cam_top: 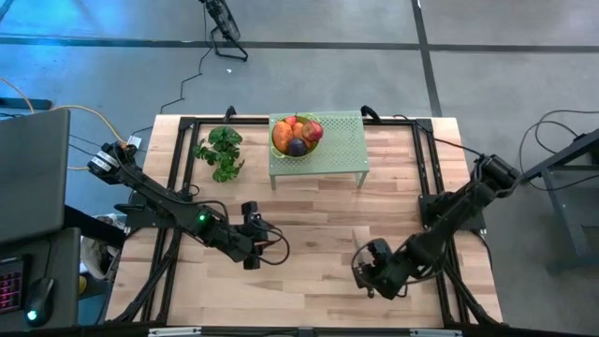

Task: Pick & Place Fruit
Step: Put the black knife on the shelf

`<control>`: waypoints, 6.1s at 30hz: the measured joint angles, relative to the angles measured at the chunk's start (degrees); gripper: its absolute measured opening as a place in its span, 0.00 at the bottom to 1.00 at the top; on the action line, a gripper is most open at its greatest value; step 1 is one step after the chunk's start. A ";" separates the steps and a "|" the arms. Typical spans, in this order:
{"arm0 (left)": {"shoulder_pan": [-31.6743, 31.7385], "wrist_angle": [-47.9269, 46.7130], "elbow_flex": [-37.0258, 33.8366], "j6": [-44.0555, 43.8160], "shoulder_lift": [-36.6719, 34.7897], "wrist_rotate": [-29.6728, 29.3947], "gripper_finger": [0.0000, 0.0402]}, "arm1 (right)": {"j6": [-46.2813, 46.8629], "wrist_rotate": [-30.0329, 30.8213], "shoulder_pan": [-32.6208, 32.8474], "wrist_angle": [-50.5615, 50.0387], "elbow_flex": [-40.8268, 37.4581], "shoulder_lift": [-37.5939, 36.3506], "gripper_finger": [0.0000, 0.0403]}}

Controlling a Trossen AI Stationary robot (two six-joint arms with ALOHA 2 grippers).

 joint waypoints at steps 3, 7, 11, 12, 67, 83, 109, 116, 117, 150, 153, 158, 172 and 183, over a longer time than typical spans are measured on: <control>0.02 0.00 0.00 0.76 0.00 0.00 0.53 | -3.85 0.35 -1.99 2.13 0.01 -0.43 0.20; 0.00 0.06 0.00 0.76 0.00 0.00 0.53 | -9.38 0.31 -4.85 6.30 0.01 -0.46 0.20; 0.01 0.27 0.00 0.72 0.00 0.00 0.53 | -14.69 -0.29 -7.40 10.10 0.01 -0.46 0.20; 0.02 0.26 0.00 0.73 0.00 0.00 0.53 | -15.85 -0.31 -7.96 10.77 0.01 -0.46 0.20; 0.00 0.37 0.04 -0.77 0.00 0.00 0.53 | -56.85 -5.31 -45.74 4.22 8.76 -21.71 0.20; 0.00 0.66 0.04 -0.81 0.00 0.00 0.53 | -57.24 -10.46 -63.83 -11.41 16.12 -20.89 0.20; 0.02 0.79 0.04 -1.14 0.00 0.00 0.53 | -62.74 -12.00 -67.69 -21.63 26.65 -10.71 0.19; 0.02 0.74 0.04 -1.14 0.00 0.00 0.53 | -60.36 -10.81 -67.51 -26.42 26.65 -7.37 0.20; 0.00 0.77 0.04 -1.14 0.00 0.00 0.53 | -59.83 -11.34 -67.54 -27.31 26.65 -6.95 0.20; 0.00 0.75 0.02 -2.65 0.00 0.02 0.53 | -54.98 -19.89 -72.53 -29.30 26.63 2.90 0.20; 0.00 0.73 0.02 -2.63 0.00 0.02 0.53 | -54.67 -20.36 -73.53 -29.30 26.63 2.90 0.21; 0.01 0.72 0.02 -2.62 0.00 0.02 0.53 | -55.21 -20.49 -73.93 -29.75 26.62 3.32 0.21; 0.00 0.68 0.02 -2.47 0.00 0.02 0.53 | -56.15 -20.00 -73.90 -31.54 26.63 3.34 0.21; 0.00 0.66 0.00 -2.50 0.00 0.02 0.53 | -56.81 -18.28 -72.97 -32.26 26.63 3.34 0.20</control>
